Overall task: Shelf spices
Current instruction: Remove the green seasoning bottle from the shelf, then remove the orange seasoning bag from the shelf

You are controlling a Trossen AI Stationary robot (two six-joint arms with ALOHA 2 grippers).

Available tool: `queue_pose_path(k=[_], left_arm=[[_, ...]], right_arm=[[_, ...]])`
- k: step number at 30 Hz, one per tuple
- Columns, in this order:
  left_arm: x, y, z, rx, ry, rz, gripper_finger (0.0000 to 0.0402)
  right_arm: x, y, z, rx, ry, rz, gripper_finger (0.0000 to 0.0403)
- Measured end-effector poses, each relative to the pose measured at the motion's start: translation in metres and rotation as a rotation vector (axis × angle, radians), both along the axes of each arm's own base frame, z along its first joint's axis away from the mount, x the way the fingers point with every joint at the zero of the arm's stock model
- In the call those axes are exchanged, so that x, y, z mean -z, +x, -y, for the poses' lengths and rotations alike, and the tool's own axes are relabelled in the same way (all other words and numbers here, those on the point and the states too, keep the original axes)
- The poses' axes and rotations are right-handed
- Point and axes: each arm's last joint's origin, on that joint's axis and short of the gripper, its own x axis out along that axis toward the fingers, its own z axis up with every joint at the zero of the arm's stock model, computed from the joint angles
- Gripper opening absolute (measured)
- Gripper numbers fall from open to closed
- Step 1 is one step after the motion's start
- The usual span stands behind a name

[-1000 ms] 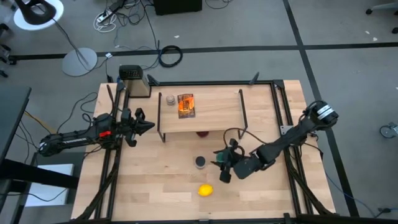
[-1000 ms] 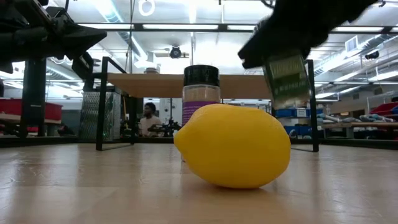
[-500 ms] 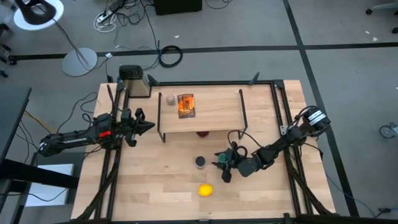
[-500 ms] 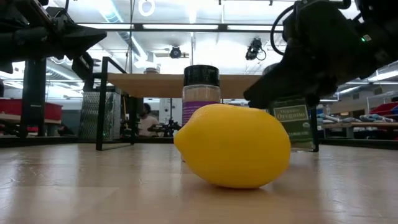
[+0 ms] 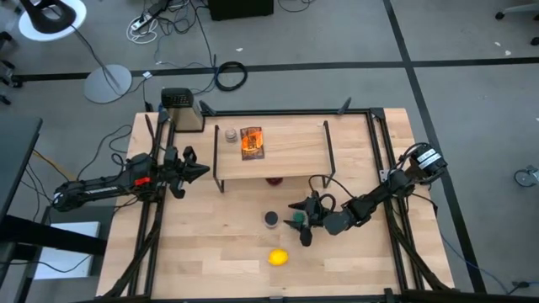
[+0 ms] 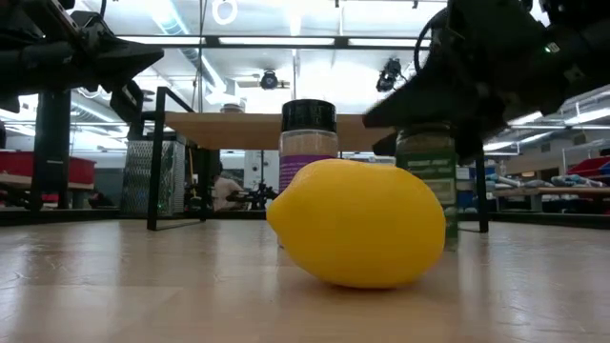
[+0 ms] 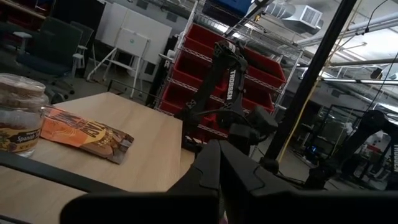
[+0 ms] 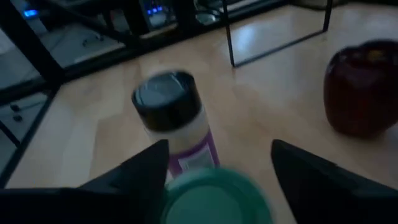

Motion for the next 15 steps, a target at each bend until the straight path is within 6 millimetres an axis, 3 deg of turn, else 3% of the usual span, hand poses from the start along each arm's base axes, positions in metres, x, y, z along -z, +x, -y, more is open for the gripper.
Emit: queue_pose_path(k=[4, 15], left_arm=[[0.000, 0.000, 0.000, 0.000, -0.001, -0.001, 0.0008], [0.000, 0.000, 0.000, 0.000, 0.000, -0.003, 0.0008]], right_arm=[[-0.004, 0.002, 0.000, -0.012, -0.031, 0.030, 0.0314], [-0.040, -0.001, 0.002, -0.036, -0.117, 0.156, 0.0304]])
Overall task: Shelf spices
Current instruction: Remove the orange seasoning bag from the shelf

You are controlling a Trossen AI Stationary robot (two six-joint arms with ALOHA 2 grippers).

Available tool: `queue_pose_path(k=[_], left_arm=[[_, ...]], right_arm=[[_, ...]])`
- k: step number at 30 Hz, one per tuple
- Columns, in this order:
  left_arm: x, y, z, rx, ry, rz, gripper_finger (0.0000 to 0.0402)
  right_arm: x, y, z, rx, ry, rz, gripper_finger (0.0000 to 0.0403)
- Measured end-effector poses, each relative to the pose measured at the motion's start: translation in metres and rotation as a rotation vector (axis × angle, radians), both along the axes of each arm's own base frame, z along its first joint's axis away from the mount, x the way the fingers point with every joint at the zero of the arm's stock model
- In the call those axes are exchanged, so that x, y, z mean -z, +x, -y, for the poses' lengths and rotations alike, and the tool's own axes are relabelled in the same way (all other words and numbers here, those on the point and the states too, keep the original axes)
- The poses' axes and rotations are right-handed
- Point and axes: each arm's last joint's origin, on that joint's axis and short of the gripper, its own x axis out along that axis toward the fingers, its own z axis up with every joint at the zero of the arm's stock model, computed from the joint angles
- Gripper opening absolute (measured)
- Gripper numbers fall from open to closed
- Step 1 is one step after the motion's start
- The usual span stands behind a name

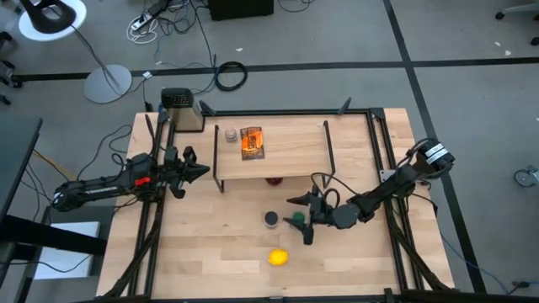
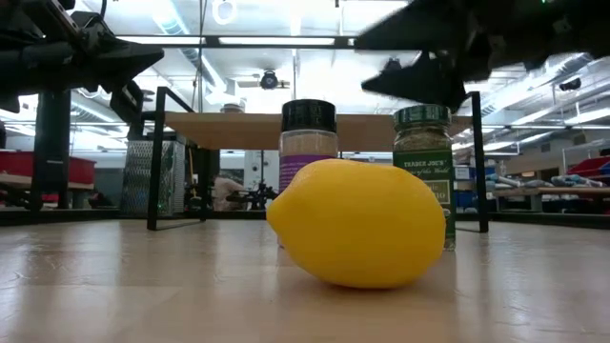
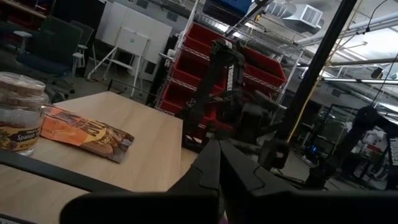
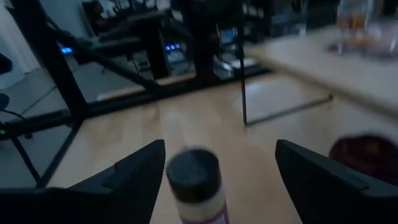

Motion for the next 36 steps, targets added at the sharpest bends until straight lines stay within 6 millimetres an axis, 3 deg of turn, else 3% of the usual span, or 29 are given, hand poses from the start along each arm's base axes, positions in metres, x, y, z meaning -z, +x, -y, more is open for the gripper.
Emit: queue_pose_path(k=[9, 14, 18, 27, 36], left_arm=[[-0.001, 0.000, 0.000, -0.004, 0.022, 0.008, 0.0008], [-0.001, 0.000, 0.000, -0.002, 0.012, 0.014, 0.0008], [-0.001, 0.000, 0.000, 0.000, 0.004, 0.012, 0.0008], [-0.001, 0.000, 0.000, 0.001, -0.002, 0.010, 0.0008], [-0.001, 0.000, 0.000, 0.001, -0.005, 0.007, 0.0008]], right_arm=[[-0.050, -0.001, 0.019, 0.067, -0.189, 0.102, 0.0304], [-0.078, 0.014, 0.043, 0.167, -0.250, 0.131, 0.0305], [-0.090, 0.033, 0.071, 0.264, -0.256, 0.058, 0.0305], [-0.100, 0.084, 0.127, 0.311, -0.213, -0.120, 0.0305], [-0.087, 0.133, 0.146, 0.321, -0.225, -0.293, 0.0305]])
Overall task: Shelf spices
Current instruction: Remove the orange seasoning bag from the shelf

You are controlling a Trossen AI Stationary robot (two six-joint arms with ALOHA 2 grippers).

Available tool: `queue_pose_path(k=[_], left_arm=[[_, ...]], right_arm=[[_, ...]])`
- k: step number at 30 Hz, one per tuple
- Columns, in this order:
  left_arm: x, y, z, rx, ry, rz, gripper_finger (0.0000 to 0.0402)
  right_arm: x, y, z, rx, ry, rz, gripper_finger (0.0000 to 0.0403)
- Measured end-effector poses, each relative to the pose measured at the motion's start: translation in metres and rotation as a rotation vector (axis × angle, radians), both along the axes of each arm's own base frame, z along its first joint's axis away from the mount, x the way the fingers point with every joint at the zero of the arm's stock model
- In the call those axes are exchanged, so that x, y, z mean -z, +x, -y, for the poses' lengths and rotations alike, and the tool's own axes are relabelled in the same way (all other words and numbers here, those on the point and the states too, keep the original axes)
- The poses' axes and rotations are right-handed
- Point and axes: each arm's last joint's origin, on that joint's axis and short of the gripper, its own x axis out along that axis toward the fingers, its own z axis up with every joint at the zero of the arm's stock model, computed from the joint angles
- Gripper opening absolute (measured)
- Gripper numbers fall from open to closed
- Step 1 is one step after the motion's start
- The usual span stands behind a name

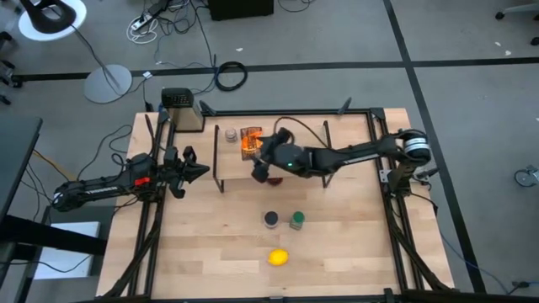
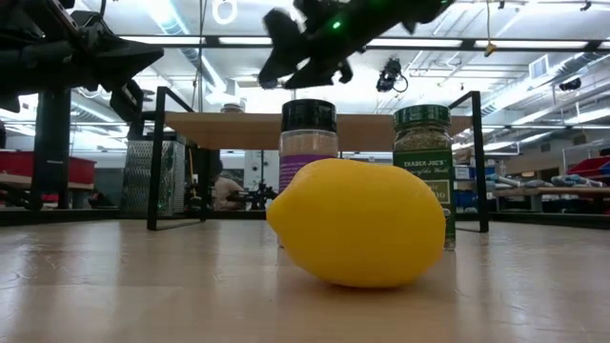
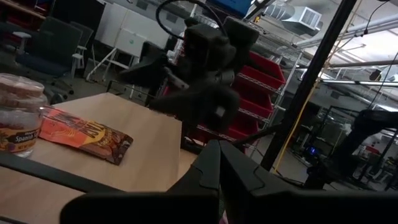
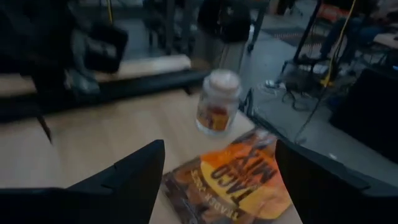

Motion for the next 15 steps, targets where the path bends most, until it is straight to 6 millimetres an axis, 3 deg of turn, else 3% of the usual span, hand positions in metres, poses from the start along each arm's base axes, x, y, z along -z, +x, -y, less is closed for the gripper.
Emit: queue_pose_path(k=[7, 10, 15], left_arm=[[0.000, 0.000, 0.000, 0.001, -0.006, 0.000, 0.0008], [0.000, 0.000, 0.000, 0.003, -0.012, -0.002, 0.0008], [0.000, 0.000, 0.000, 0.003, -0.011, -0.003, 0.0008]], right_arm=[[0.020, 0.026, 0.008, 0.036, 0.044, -0.141, 0.0305], [0.030, 0.030, 0.014, 0.032, 0.097, -0.169, 0.0305], [0.030, 0.030, 0.021, 0.019, 0.216, -0.144, 0.0288]])
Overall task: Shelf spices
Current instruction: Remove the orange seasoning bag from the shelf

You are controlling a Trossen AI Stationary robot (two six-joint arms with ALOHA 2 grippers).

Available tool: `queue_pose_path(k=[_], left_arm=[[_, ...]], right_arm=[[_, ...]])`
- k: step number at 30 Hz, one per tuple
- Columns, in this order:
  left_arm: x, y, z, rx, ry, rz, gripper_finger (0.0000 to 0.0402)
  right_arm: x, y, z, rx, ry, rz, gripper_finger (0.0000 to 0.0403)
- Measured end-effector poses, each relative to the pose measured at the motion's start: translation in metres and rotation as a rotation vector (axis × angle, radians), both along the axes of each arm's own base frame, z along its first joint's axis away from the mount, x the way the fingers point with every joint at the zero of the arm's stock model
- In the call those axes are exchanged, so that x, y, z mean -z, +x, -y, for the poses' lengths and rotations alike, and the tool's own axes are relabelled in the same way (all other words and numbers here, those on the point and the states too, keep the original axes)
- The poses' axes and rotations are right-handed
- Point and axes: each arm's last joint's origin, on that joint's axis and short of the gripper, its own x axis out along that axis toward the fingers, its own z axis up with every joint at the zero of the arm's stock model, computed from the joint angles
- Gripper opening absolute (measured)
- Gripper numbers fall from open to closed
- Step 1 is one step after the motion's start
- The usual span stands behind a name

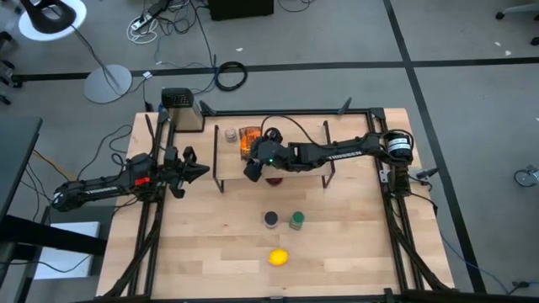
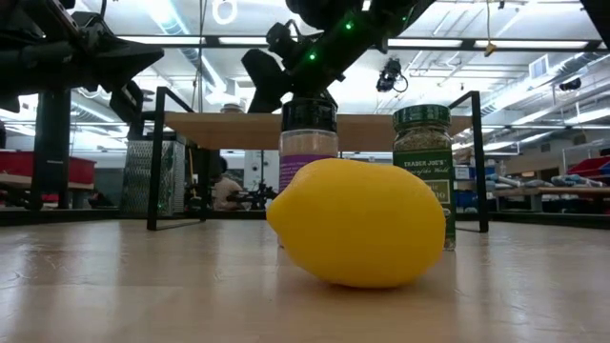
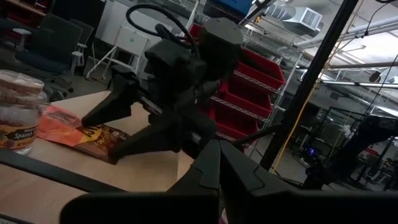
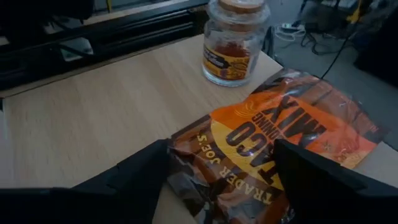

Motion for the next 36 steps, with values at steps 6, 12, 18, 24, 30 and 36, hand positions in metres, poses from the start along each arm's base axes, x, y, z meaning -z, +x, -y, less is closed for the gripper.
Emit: queue_pose_path(k=[6, 12, 18, 24, 30, 36], left_arm=[[0.000, 0.000, 0.000, -0.001, 0.001, -0.001, 0.0008], [0.000, 0.000, 0.000, -0.003, 0.011, -0.002, 0.0008], [0.000, 0.000, 0.000, -0.003, 0.011, -0.003, 0.0008], [0.000, 0.000, 0.000, -0.003, 0.010, -0.005, 0.0008], [0.000, 0.000, 0.000, -0.005, 0.017, -0.004, 0.0008], [0.000, 0.000, 0.000, -0.005, 0.020, 0.001, 0.0008]], right_arm=[[-0.001, -0.002, -0.003, -0.002, 0.005, -0.013, 0.0184], [-0.003, -0.004, -0.015, -0.022, -0.016, -0.024, 0.0026], [-0.007, -0.005, -0.028, -0.048, -0.062, -0.031, 0.0013], [-0.030, -0.014, -0.062, -0.156, -0.107, 0.010, 0.0006], [-0.062, -0.033, -0.113, -0.385, -0.155, 0.071, 0.0004], [-0.082, -0.055, -0.150, -0.664, -0.086, 0.102, 0.0004]])
